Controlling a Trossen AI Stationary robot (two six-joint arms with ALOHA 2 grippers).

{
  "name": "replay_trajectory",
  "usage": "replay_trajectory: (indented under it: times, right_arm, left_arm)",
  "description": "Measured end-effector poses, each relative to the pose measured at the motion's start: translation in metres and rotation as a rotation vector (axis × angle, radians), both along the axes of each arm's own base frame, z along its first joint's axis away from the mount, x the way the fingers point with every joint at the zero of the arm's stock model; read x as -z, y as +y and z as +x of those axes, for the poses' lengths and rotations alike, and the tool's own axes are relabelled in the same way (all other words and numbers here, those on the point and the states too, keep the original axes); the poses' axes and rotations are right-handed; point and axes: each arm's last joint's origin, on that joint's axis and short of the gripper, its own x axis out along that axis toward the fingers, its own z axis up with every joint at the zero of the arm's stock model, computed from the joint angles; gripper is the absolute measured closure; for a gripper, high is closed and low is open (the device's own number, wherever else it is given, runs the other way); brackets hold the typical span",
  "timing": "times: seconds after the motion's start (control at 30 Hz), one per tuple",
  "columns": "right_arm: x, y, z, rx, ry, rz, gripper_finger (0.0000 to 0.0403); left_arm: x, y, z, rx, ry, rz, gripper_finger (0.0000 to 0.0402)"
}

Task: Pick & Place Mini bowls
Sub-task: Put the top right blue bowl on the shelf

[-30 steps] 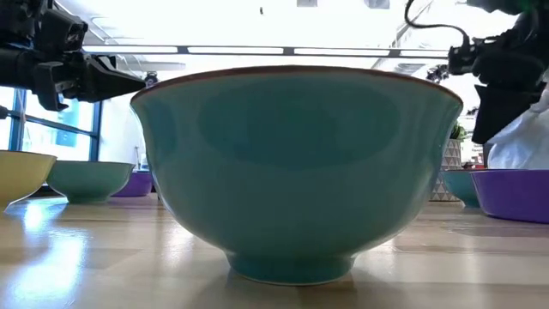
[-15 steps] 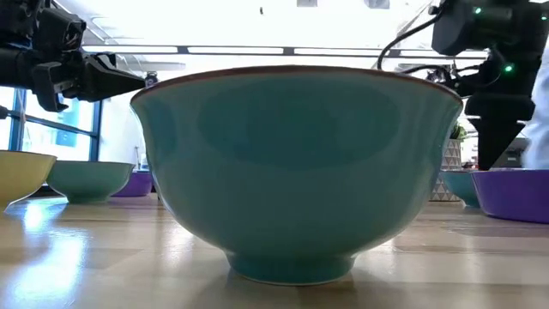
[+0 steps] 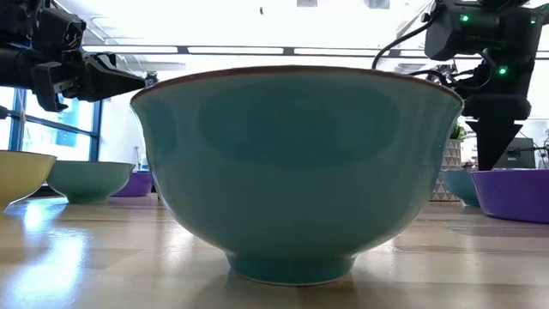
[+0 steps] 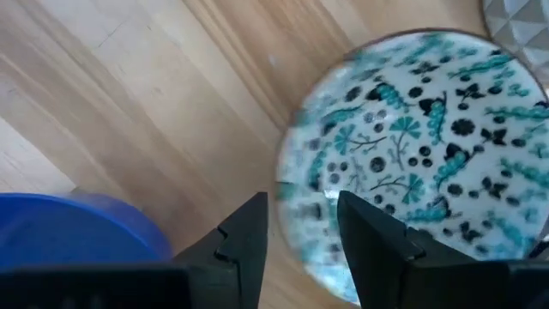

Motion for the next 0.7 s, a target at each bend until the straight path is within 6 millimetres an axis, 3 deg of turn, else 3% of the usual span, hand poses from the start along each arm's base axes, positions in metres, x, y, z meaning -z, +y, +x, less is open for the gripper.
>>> replay_trajectory:
  times: [0.33, 0.7]
  right_arm:
    - [-0.0064, -0.0006, 0.0024, 0.005, -0.011, -0.026, 0.0245]
    - [-0.0057, -0.0009, 0.0025, 0.006, -0.009, -0.036, 0.0291]
  left_arm:
    - [0.0, 0.0, 0.0, 0.0, 0.0, 0.0, 0.0401]
    - [-0.0003, -0.0006, 0.0, 0.022, -0.002, 0.0, 0.0401]
